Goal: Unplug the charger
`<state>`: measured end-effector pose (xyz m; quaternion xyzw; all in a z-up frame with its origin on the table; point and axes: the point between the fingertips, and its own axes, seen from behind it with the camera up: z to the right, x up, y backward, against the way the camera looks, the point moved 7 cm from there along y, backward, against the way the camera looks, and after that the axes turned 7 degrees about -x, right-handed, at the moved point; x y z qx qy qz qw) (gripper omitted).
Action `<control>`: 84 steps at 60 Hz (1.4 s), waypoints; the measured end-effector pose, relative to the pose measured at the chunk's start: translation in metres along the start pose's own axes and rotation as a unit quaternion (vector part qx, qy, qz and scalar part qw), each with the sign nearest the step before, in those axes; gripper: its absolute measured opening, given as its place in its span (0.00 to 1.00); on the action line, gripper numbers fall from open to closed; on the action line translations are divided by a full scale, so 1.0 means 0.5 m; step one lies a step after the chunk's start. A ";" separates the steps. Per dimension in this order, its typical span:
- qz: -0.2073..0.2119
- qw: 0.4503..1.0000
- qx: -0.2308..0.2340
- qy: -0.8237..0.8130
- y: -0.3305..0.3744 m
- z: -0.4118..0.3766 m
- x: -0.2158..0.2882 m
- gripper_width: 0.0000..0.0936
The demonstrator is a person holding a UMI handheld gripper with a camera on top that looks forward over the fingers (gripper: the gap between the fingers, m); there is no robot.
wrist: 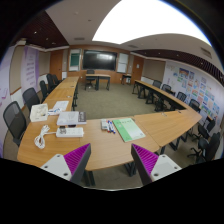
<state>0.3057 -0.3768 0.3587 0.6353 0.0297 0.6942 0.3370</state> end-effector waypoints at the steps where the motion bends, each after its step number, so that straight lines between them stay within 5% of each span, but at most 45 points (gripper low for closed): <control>1: -0.001 1.000 0.000 0.001 -0.010 0.037 0.000 0.91; 20: -0.045 0.999 0.002 0.020 -0.033 -0.029 -0.086 0.91; 32: -0.084 0.994 0.051 0.051 -0.090 -0.206 -0.179 0.92; 46: -0.048 0.991 0.114 0.057 -0.264 -0.515 -0.170 0.92; 66: -0.003 0.991 0.116 0.062 -0.612 -0.743 -0.108 0.90; 75: -0.017 0.993 0.111 0.040 -0.706 -0.771 -0.115 0.76; 84: 0.002 0.993 0.113 0.042 -0.732 -0.789 -0.104 0.44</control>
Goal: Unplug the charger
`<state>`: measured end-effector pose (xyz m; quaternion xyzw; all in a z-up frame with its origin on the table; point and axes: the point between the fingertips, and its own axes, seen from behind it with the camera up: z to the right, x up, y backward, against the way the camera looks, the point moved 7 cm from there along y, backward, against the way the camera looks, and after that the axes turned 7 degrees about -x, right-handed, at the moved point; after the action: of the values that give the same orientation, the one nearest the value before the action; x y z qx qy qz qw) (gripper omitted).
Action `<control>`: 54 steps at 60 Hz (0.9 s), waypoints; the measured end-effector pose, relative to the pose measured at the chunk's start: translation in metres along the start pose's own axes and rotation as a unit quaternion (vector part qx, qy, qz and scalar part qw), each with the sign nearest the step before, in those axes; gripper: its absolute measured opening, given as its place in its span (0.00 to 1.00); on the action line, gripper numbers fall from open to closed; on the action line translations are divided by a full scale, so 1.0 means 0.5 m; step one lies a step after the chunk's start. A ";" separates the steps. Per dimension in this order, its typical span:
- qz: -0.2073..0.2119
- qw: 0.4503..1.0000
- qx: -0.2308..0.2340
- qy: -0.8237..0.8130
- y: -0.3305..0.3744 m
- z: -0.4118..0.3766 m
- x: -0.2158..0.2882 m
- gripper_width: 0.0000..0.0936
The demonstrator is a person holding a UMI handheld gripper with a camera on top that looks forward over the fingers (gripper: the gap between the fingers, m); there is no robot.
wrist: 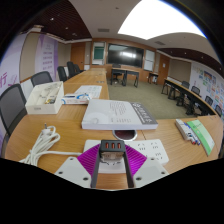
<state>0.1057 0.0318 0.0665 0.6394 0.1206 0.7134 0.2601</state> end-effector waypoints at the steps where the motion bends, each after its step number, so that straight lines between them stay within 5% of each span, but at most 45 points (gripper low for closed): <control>1: 0.001 1.000 -0.003 0.000 -0.001 0.001 0.000 0.44; 19: -0.010 1.000 0.002 -0.026 -0.001 0.001 0.009 0.26; 28: -0.012 1.000 0.001 -0.019 0.005 0.001 0.016 0.25; 36: 0.196 0.980 -0.038 0.011 0.124 0.038 0.286 0.24; 44: 0.195 0.979 -0.026 -0.060 0.135 0.104 0.416 0.24; 54: 0.183 0.980 -0.069 -0.046 0.123 0.255 0.399 0.26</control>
<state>0.2071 0.0648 0.2864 0.6634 -0.0600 0.7254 0.1735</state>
